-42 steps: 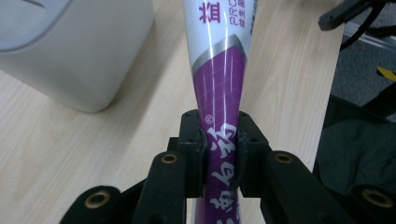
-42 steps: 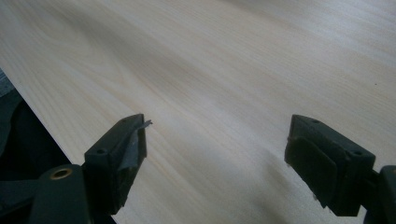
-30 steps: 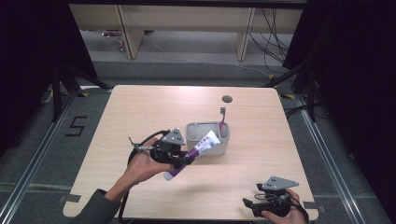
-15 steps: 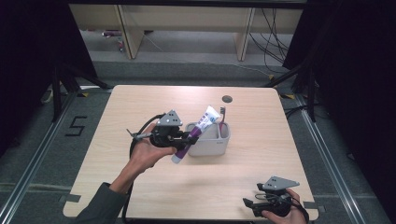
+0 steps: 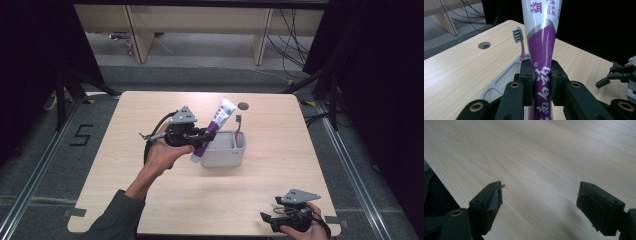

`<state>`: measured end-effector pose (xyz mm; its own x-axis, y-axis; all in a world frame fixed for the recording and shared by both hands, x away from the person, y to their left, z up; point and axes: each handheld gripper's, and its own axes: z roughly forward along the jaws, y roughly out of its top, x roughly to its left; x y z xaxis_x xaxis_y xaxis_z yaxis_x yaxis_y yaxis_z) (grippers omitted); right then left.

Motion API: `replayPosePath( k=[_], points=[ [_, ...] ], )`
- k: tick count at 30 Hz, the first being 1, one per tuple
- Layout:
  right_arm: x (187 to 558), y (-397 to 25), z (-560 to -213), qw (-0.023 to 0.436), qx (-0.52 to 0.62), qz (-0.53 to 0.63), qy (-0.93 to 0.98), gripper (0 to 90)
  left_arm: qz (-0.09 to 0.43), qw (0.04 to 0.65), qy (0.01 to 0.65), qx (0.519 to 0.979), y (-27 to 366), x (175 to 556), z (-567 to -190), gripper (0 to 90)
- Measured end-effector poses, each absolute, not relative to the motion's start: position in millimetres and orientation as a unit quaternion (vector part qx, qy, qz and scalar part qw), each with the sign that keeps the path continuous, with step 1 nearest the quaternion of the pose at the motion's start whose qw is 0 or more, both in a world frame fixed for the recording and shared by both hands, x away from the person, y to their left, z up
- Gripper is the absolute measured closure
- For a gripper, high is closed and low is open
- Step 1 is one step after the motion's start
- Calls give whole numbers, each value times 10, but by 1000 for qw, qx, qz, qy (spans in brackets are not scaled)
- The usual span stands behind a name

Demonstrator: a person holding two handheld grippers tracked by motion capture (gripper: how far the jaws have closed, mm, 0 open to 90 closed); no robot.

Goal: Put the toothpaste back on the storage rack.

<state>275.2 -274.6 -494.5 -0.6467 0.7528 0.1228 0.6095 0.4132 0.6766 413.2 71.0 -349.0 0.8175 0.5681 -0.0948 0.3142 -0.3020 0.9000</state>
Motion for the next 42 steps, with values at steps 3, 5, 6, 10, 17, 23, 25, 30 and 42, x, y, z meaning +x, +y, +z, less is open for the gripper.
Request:
replayPosePath(
  k=[3,5,6,10,17,23,25,30,42],
  points=[
    [2754,-2750,-4946,102,408,357,834,209,122,527,278,793,669,4180,-3480,757],
    [2755,-2752,-4947,102,407,358,834,209,121,526,279,794,650,4206,-3471,757],
    [2755,-2751,-4947,101,408,358,834,209,121,529,278,792,633,4222,-3469,757],
    [2757,-2753,-4945,104,405,357,835,209,130,539,283,783,577,4292,-3460,757],
    [2760,-2761,-4950,104,406,357,834,209,134,555,297,766,504,4401,-3481,757],
    [2758,-2763,-4947,103,406,357,835,209,137,553,304,763,423,4487,-3531,757],
    [2759,-2765,-4950,103,406,360,834,209,136,557,305,761,403,4506,-3544,757],
    [2758,-2771,-4951,100,407,356,835,209,143,563,310,753,362,4556,-3585,757],
    [2769,-2788,-4957,112,397,358,838,209,149,570,319,743,272,4662,-3714,756]
  ],
)
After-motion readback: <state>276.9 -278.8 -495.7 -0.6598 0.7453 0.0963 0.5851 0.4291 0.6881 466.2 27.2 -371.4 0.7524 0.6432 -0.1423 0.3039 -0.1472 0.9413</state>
